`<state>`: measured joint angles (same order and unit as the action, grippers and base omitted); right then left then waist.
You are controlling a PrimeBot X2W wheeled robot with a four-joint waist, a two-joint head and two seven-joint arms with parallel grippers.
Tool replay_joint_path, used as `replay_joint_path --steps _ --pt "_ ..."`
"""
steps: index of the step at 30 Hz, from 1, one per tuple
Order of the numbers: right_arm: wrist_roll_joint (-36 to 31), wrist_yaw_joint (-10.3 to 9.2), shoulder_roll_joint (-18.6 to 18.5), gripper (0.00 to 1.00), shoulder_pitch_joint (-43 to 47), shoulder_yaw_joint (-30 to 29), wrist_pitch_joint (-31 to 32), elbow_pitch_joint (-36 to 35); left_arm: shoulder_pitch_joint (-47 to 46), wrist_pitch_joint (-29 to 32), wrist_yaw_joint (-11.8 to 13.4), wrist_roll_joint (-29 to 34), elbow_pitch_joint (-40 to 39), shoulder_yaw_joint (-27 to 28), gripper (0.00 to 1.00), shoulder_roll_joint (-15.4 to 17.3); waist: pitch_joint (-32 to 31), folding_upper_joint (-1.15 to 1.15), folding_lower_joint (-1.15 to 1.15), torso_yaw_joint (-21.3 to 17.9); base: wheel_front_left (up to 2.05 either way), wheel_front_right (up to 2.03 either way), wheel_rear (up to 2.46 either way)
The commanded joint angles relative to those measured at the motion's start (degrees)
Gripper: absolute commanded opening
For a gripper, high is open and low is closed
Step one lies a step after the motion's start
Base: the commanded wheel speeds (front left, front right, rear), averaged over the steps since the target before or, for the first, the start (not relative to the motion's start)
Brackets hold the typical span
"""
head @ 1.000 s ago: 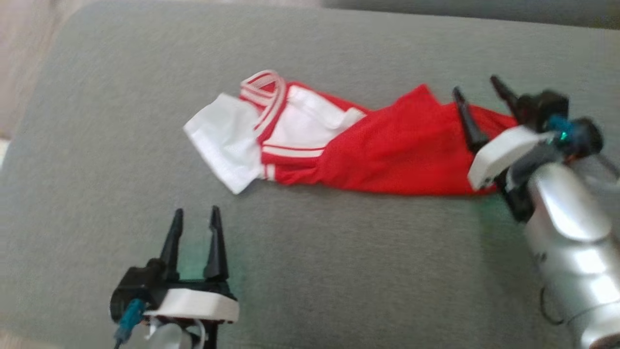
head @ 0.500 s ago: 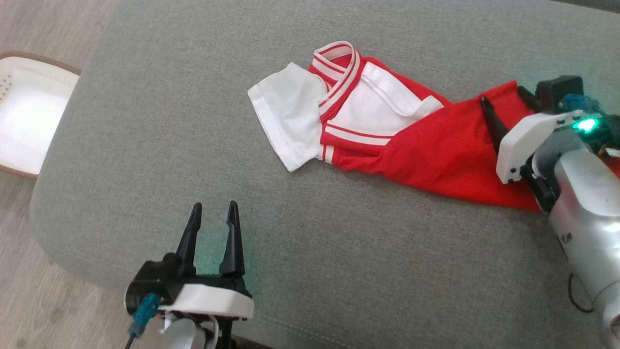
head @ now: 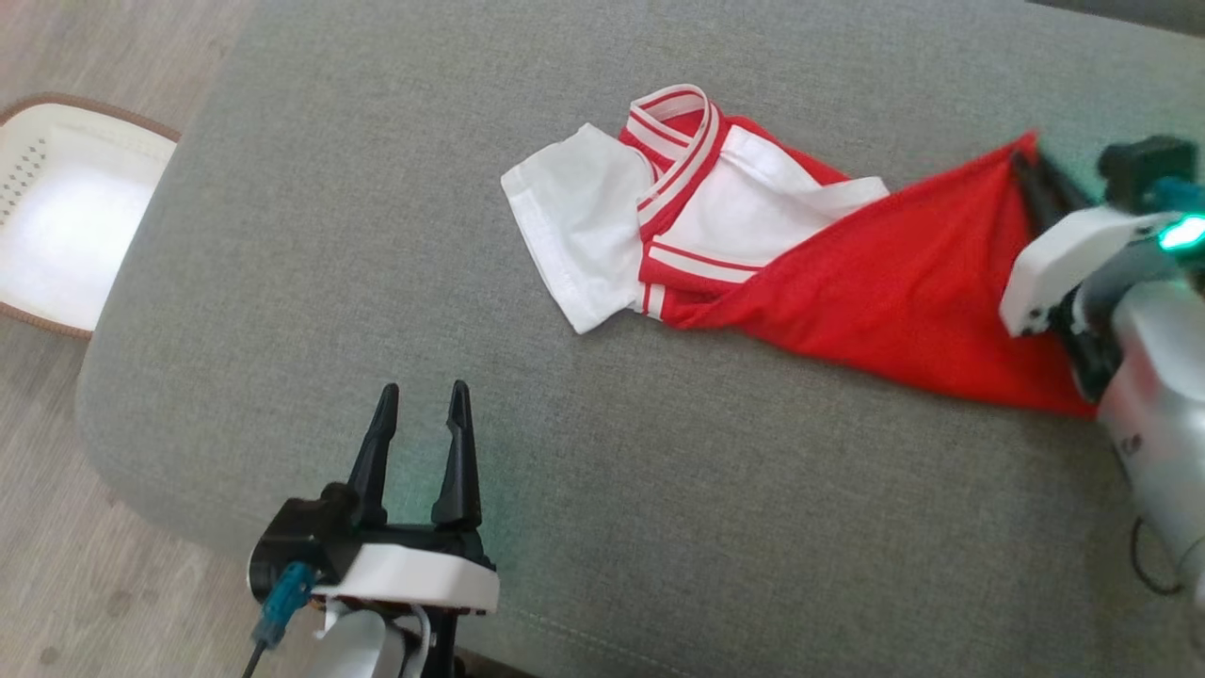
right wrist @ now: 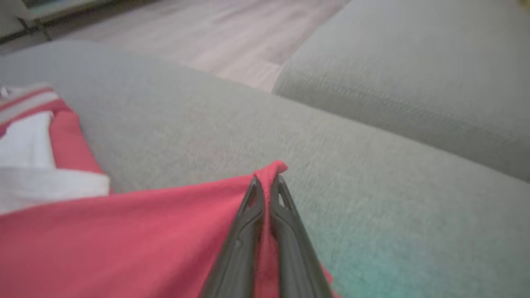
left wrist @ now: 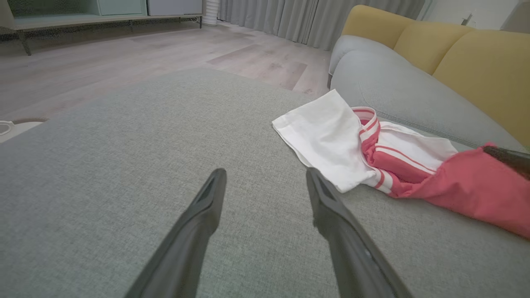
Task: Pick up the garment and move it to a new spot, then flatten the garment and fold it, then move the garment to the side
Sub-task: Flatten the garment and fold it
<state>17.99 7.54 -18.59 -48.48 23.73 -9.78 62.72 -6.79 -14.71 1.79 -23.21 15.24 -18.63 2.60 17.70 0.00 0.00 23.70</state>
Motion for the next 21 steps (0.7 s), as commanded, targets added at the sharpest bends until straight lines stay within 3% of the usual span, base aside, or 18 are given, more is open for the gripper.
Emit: replay_joint_path --steps 1,6,11,16,21 --pt "-0.57 -0.05 -0.18 0.0 -2.77 0.3 -1.6 -1.7 -0.74 -0.29 0.13 -0.11 -1.64 1.8 1.0 0.28 -0.21 0.0 0.0 0.04 0.0 0.0 0.0" --pt "-3.02 -0.05 -0.52 0.0 -6.07 -1.98 -5.1 -6.91 0.18 -0.29 -0.18 -0.03 -1.07 2.7 1.0 0.28 -1.62 0.0 0.0 -0.29 0.0 0.0 0.0" --pt "-6.05 -0.05 -1.43 0.0 -4.73 -4.64 -5.19 -21.51 0.56 -0.29 -0.89 0.28 -0.5 2.75 1.0 0.28 -3.99 0.0 0.0 -1.66 0.0 0.0 0.0" --pt "-7.24 -0.05 -1.86 0.0 2.51 -4.98 -5.2 -31.96 1.28 -0.29 -1.71 1.01 0.54 3.35 1.0 0.28 -6.92 0.0 0.0 -4.44 0.0 0.0 0.0" --pt "-7.46 -0.05 -2.26 0.0 15.61 -8.6 -5.21 -40.31 2.33 -0.29 -2.26 1.42 1.63 4.41 1.0 0.28 -9.32 0.0 0.0 -7.94 0.0 0.0 0.0"
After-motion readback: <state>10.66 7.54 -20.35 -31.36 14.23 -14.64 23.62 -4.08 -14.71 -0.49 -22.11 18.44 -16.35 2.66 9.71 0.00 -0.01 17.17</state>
